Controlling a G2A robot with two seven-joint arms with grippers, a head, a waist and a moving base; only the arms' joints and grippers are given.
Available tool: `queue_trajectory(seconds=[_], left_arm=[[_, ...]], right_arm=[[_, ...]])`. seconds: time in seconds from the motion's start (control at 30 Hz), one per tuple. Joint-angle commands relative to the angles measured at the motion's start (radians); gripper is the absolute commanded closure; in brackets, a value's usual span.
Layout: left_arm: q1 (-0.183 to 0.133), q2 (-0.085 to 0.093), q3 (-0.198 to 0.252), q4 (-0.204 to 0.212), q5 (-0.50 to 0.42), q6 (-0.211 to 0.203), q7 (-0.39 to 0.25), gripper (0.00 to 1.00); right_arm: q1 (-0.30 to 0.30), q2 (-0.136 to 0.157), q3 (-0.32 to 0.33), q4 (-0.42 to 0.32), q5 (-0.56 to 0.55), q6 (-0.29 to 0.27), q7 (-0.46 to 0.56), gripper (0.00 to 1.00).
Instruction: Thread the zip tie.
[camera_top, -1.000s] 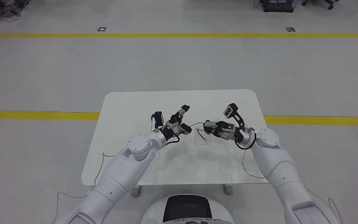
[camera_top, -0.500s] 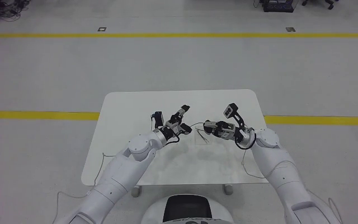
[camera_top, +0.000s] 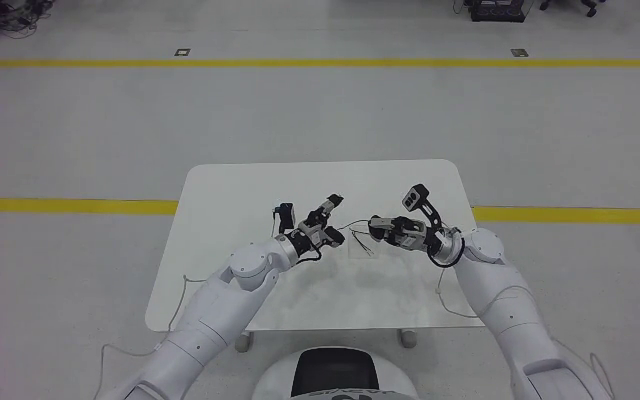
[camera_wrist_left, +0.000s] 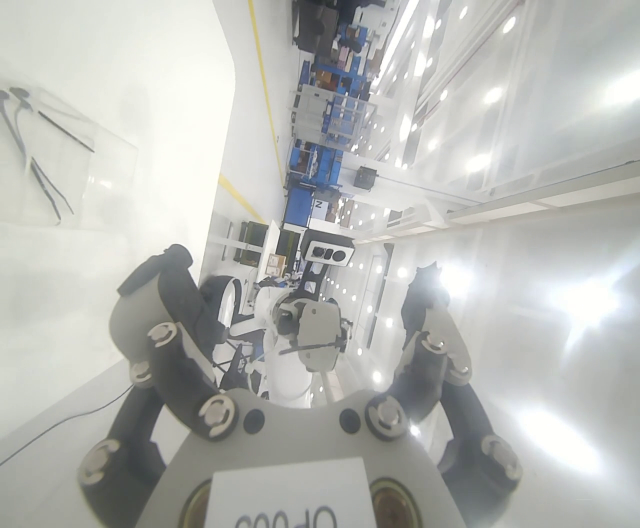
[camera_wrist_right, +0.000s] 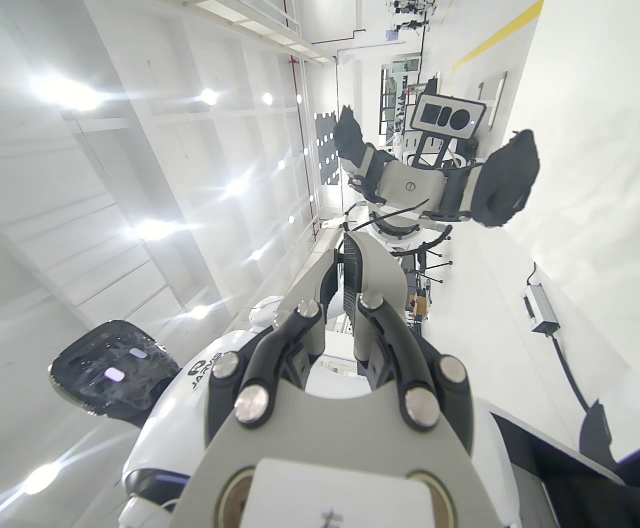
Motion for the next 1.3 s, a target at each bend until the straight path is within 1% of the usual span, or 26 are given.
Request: queue_trajectory(seconds=[0.0, 0.07, 0.1, 0.13, 0.33, 0.37, 0.4, 0.43, 0.47, 0.5, 0.6, 0.63, 0.67, 0.73, 0.83, 0.9, 0.93, 0.97, 1.0, 1.23, 1.27], left_arm=[[0.003, 0.002, 0.003, -0.001, 0.007, 0.0, -0.029, 0.0], [0.001, 0.005, 0.011, -0.004, 0.058, -0.01, -0.029, 0.0], [0.001, 0.006, 0.017, -0.008, 0.09, -0.027, -0.026, 0.0], [0.003, 0.007, 0.017, -0.01, 0.109, -0.041, -0.005, 0.0], [0.003, 0.007, 0.017, -0.01, 0.109, -0.041, -0.005, 0.0], [0.006, 0.006, 0.014, -0.013, 0.093, -0.049, 0.0, 0.0], [0.004, 0.006, 0.014, -0.01, 0.096, -0.055, -0.008, 0.0], [0.0, 0.008, 0.016, -0.006, 0.11, -0.051, -0.016, 0.0], [-0.002, 0.008, 0.018, -0.007, 0.105, -0.051, -0.036, 0.0], [-0.005, 0.009, 0.021, -0.004, 0.095, -0.048, -0.081, 0.0], [-0.016, 0.012, 0.026, 0.021, 0.082, -0.047, -0.175, 0.0], [-0.021, 0.013, 0.027, 0.031, 0.083, -0.049, -0.19, 0.0], [-0.027, 0.013, 0.031, 0.037, 0.09, -0.058, -0.205, 0.0], [-0.035, 0.012, 0.038, 0.056, 0.077, -0.076, -0.248, 0.0], [-0.052, 0.011, 0.05, 0.079, 0.089, -0.097, -0.279, 0.0], [-0.058, 0.01, 0.055, 0.083, 0.089, -0.109, -0.292, 0.0], [-0.064, 0.01, 0.06, 0.08, 0.091, -0.121, -0.319, 0.0], [-0.068, 0.011, 0.062, 0.083, 0.096, -0.129, -0.335, 0.0], [-0.07, 0.012, 0.057, 0.089, 0.11, -0.131, -0.308, 0.0], [-0.07, 0.012, 0.057, 0.089, 0.11, -0.131, -0.308, 0.0], [-0.068, 0.012, 0.062, 0.085, 0.103, -0.122, -0.319, 0.0]], right_arm=[[0.001, 0.005, -0.009, 0.003, 0.015, 0.01, -0.002, 1.0], [0.006, 0.015, -0.026, 0.012, 0.019, 0.026, -0.002, 1.0], [0.012, 0.021, -0.033, 0.025, -0.002, 0.026, -0.002, 1.0], [0.02, 0.027, -0.029, 0.041, -0.012, 0.012, -0.002, 1.0], [0.02, 0.027, -0.029, 0.041, -0.012, 0.012, -0.002, 1.0], [0.02, 0.027, -0.029, 0.041, -0.012, 0.012, -0.002, 1.0], [0.018, 0.027, -0.029, 0.04, -0.01, 0.014, -0.007, 1.0], [0.011, 0.027, -0.028, 0.036, -0.002, 0.023, -0.008, 1.0], [0.005, 0.028, -0.03, 0.031, 0.013, 0.039, -0.002, 1.0], [-0.004, 0.031, -0.038, 0.013, 0.047, 0.058, -0.002, 1.0], [-0.022, 0.049, -0.069, -0.025, 0.094, 0.083, -0.002, 1.0], [-0.025, 0.056, -0.08, -0.034, 0.109, 0.09, -0.002, 1.0], [-0.027, 0.064, -0.092, -0.042, 0.122, 0.094, -0.002, 1.0], [-0.026, 0.081, -0.118, -0.043, 0.143, 0.097, -0.002, 1.0], [-0.016, 0.103, -0.157, -0.037, 0.182, 0.097, -0.002, 1.0], [-0.007, 0.113, -0.184, -0.03, 0.196, 0.1, -0.002, 1.0], [0.002, 0.119, -0.201, -0.024, 0.202, 0.097, -0.002, 1.0], [0.002, 0.119, -0.201, -0.024, 0.202, 0.097, -0.002, 1.0], [0.002, 0.119, -0.201, -0.024, 0.202, 0.097, -0.002, 1.0], [0.002, 0.119, -0.201, -0.024, 0.202, 0.097, -0.002, 1.0], [0.002, 0.119, -0.201, -0.024, 0.202, 0.097, -0.002, 1.0]])
